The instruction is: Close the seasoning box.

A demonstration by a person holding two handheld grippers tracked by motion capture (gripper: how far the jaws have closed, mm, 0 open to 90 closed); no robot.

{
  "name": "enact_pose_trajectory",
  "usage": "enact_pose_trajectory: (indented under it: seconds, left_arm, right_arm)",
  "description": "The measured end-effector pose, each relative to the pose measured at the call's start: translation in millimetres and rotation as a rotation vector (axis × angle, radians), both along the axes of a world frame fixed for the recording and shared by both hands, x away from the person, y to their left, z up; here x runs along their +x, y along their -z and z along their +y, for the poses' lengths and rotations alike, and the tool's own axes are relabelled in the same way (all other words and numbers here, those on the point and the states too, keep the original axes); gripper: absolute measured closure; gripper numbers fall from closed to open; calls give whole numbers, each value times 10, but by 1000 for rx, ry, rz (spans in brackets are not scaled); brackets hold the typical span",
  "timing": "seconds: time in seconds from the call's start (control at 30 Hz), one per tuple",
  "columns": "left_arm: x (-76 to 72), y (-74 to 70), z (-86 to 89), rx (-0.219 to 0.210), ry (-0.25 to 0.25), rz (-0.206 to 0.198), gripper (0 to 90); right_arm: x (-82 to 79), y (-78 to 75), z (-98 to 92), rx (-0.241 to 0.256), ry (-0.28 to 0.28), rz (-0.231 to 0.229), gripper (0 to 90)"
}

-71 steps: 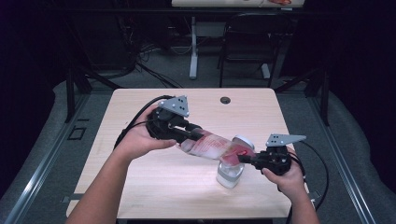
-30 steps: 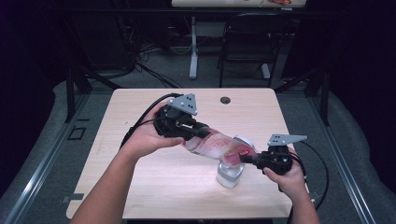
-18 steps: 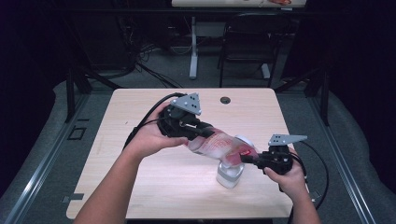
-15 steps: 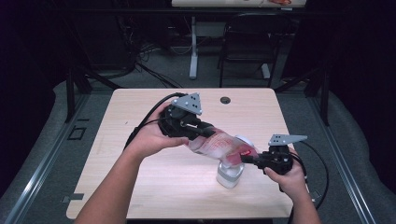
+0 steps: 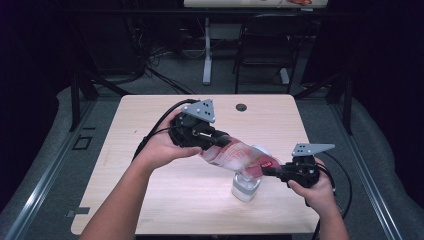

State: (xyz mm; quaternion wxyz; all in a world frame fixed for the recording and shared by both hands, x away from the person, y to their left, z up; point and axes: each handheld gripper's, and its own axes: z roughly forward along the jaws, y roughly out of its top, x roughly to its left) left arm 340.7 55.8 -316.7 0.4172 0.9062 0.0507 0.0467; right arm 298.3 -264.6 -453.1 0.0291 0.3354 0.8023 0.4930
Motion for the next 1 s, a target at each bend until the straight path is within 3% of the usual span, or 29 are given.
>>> enact_pose_trajectory:
  seconds: [0.37,0.73,1.0]
  left_arm:
    - [-5,11,74,-13,-11,3,804]
    - [19,202,361,-17,-54,37,797]
    - [24,317,471,-18,-73,53,793]
  right_arm:
    - [-33,-63,0,6,21,-28,896]
    - [-43,-105,148,1,15,-62,896]
    - [-38,-102,218,11,12,-73,895]
